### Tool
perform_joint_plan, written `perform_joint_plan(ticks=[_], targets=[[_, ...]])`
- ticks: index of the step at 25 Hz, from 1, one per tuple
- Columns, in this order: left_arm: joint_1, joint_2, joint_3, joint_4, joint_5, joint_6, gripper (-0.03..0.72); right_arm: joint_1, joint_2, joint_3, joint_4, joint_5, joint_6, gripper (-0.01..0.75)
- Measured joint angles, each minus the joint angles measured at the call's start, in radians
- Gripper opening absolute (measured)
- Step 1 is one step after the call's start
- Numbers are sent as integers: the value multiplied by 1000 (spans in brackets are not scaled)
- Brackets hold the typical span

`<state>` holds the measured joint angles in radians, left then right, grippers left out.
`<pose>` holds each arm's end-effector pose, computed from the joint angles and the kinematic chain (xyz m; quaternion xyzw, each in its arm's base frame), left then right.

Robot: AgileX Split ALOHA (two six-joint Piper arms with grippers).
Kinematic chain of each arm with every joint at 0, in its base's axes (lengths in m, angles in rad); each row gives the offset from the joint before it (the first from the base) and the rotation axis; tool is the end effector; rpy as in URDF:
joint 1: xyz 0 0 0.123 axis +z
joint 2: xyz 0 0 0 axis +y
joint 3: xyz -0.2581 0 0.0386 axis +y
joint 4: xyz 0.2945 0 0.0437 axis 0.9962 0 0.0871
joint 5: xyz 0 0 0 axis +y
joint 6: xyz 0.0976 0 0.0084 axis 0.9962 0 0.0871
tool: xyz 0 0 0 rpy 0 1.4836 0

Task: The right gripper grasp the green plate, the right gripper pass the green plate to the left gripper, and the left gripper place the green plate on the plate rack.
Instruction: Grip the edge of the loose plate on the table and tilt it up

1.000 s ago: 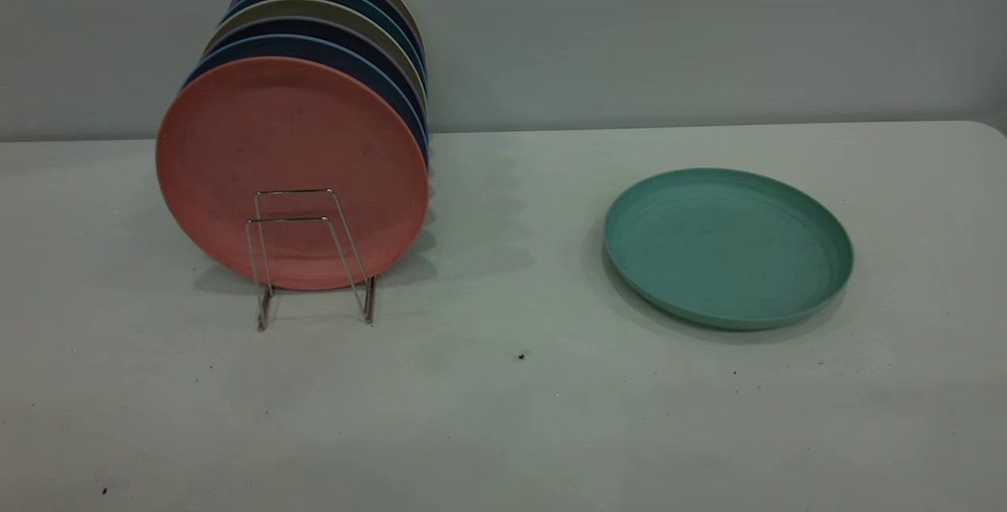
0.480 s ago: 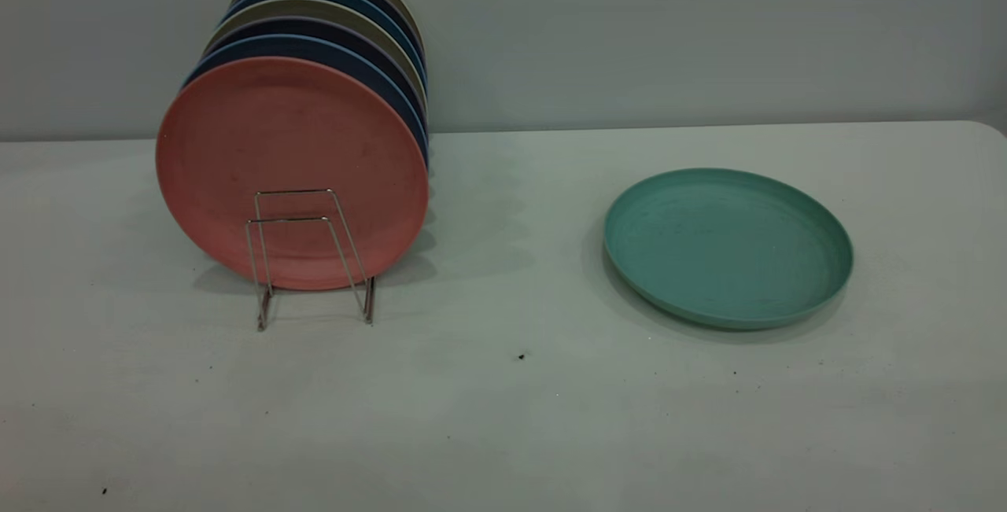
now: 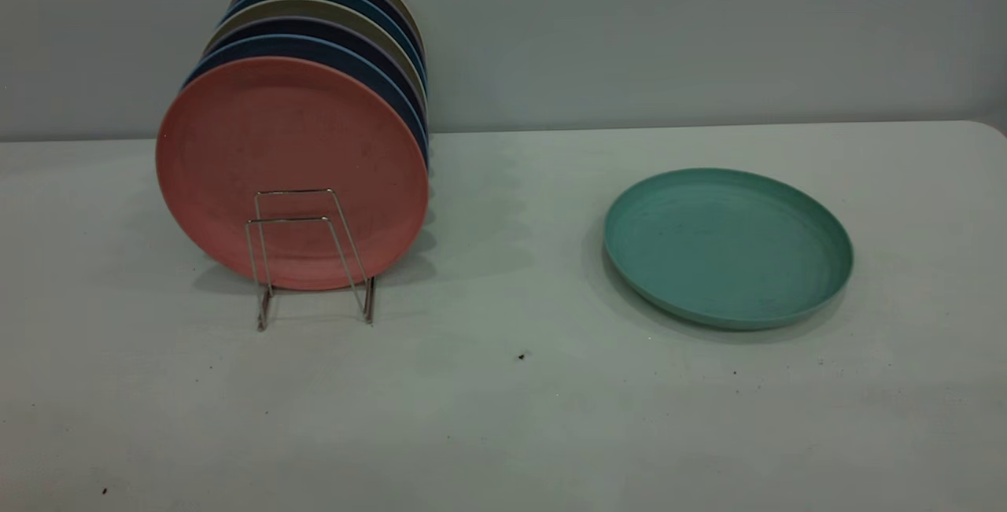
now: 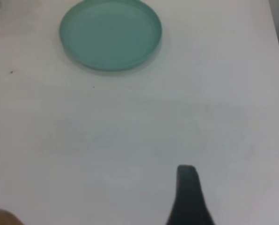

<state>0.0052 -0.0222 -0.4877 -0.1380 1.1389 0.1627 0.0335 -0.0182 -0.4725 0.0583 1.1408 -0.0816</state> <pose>0.0603 -0.0119 0.2878 0.0740 0.8653 -0.0273 0.4950 0.0629 0.0073 0.2820 -0.0525 0.8737 0.0174 0.4832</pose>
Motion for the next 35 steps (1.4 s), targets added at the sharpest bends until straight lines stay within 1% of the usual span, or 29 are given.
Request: perform_joint_plan(ticks=[17,19,22,25,28,32,35], targets=[[0,0,-1,-5,-13,-2,375,0,0,-5,0,-8,-2,552],[0,0,-10,-4,-56,-2,375,0,2,-16,3,-52,-9,552],[0,31,-11,-6,-165,-2,375,0,49,-21,44,-211,-15,552],[0,149,-12,-31,-256,-1,381,0,171,-21,151,-355,-43,552],[0,304,-12,-99,-338,37,426,0,345,-21,320,-454,-153,552],[0,492,-12,-240,-482,148,509,0,592,-21,627,-543,-412,552],[0,603,-12,-347,-558,229,528,0,803,-36,866,-571,-646,552]])
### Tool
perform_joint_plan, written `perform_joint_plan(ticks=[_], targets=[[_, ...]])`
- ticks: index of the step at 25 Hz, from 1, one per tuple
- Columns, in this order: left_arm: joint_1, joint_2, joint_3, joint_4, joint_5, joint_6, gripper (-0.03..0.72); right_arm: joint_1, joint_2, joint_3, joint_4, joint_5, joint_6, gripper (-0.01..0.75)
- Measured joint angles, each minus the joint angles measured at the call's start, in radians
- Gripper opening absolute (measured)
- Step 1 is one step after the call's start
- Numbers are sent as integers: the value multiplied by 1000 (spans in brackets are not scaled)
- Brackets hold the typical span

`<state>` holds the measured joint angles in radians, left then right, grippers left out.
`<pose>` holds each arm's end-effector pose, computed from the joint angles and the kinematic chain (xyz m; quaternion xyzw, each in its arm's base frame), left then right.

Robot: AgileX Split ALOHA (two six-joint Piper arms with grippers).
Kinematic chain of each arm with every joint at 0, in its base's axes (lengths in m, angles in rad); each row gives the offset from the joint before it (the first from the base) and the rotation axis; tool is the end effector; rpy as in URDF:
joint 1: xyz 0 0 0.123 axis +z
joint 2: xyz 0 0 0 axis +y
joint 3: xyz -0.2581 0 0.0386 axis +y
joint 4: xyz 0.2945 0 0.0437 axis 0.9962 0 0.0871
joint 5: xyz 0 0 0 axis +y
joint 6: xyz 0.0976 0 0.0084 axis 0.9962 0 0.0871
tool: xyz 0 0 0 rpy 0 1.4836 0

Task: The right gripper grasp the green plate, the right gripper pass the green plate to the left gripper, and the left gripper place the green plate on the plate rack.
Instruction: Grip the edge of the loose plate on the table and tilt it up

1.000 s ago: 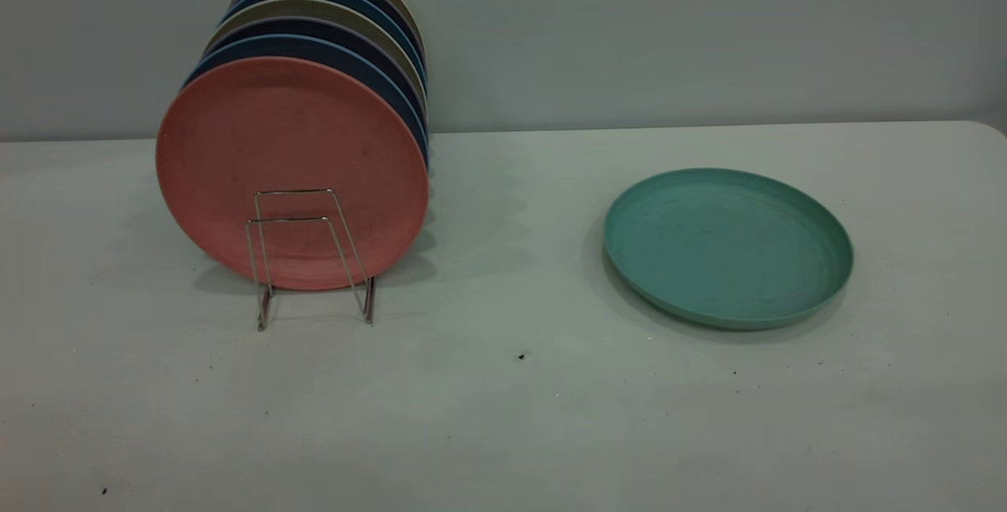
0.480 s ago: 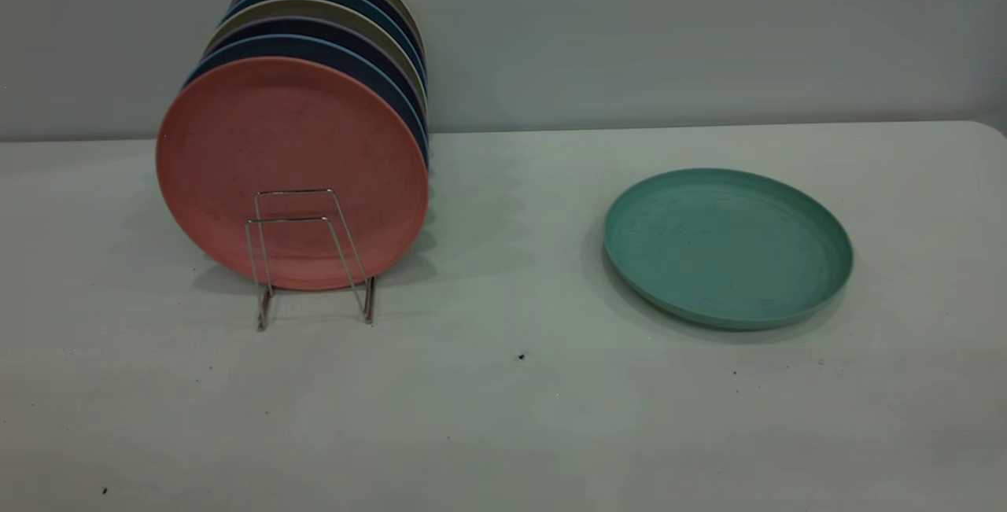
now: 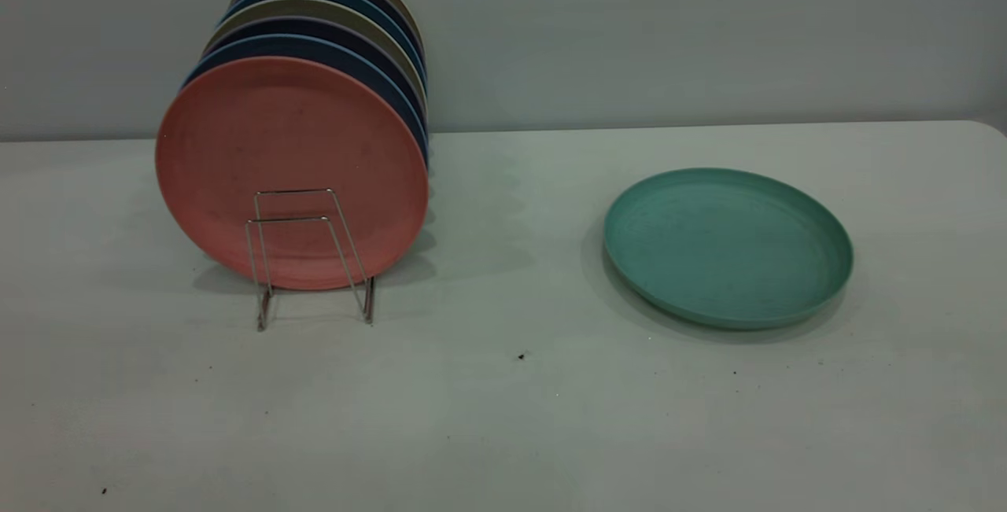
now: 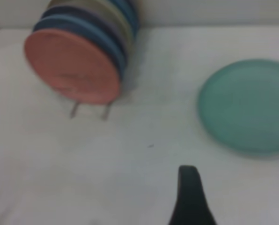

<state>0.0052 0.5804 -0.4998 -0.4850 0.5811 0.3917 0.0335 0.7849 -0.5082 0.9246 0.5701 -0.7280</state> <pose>0.1846 -0.0242 0.2695 0.0525 0.8587 -0.1161 0.4965 0.2133 0.0495 0.2475 -0.0735 0.8564 0.2271 0.4578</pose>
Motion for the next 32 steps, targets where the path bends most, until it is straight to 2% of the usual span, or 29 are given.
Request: perform_joint_plan(ticks=[5,9,13,17,22,32], targets=[[0,154,0,-132,-28,114,530,-2,387,-99,298,-36,-338,525],[0,214,0,-180,-29,153,532,-66,696,-236,373,30,-441,509],[0,217,0,-184,-28,158,532,-190,965,-390,376,160,-460,507],[0,216,0,-185,-28,158,532,-271,1186,-504,372,188,-453,507],[0,215,0,-185,-28,158,532,-282,1364,-596,365,188,-449,507],[0,215,0,-184,-28,158,532,-281,1518,-721,393,139,-448,503]])
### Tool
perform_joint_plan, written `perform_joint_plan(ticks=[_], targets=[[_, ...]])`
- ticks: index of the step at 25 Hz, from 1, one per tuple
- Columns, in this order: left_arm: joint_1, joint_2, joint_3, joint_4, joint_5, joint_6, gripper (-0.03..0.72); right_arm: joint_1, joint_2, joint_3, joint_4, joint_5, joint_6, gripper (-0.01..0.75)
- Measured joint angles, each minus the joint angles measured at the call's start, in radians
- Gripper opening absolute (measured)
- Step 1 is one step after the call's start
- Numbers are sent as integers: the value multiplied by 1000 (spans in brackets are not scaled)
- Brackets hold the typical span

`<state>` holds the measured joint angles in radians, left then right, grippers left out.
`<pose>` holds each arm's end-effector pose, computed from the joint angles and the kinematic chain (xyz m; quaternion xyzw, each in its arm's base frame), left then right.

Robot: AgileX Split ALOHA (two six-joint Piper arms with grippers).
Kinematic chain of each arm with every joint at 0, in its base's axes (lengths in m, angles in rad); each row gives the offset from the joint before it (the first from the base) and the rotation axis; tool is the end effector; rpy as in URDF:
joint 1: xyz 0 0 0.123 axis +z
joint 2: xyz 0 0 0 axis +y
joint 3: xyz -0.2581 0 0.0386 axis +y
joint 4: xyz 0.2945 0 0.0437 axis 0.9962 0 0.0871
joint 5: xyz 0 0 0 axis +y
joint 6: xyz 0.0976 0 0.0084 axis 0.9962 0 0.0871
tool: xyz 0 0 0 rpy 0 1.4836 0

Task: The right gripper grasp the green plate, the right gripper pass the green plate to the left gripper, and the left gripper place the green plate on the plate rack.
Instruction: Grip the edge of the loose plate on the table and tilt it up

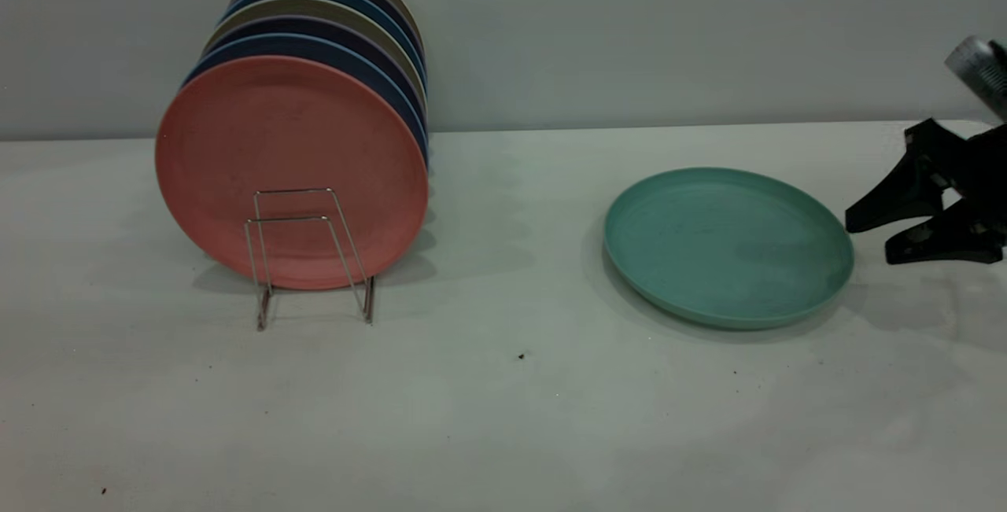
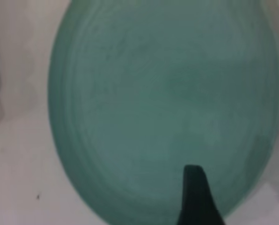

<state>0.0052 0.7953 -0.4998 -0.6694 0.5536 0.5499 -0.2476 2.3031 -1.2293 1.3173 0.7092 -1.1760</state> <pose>0.2146 -0.0309 0.2335 0.0516 0.8871 -0.1566 0.4311 0.4104 -0.0399 -0.0197 0.0834 0.9244 0.3115 0.2035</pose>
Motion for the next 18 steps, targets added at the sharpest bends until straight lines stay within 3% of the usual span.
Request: perform_joint_plan(ticks=[9,15,18], targets=[[0,0,0,0,-1,1,532,7,108,-93,99,-9,0,466],[0,0,0,0,-4,1,532,62,140,-119,118,-47,0,449],[0,0,0,0,-6,1,532,91,143,-119,125,-84,-1,372]])
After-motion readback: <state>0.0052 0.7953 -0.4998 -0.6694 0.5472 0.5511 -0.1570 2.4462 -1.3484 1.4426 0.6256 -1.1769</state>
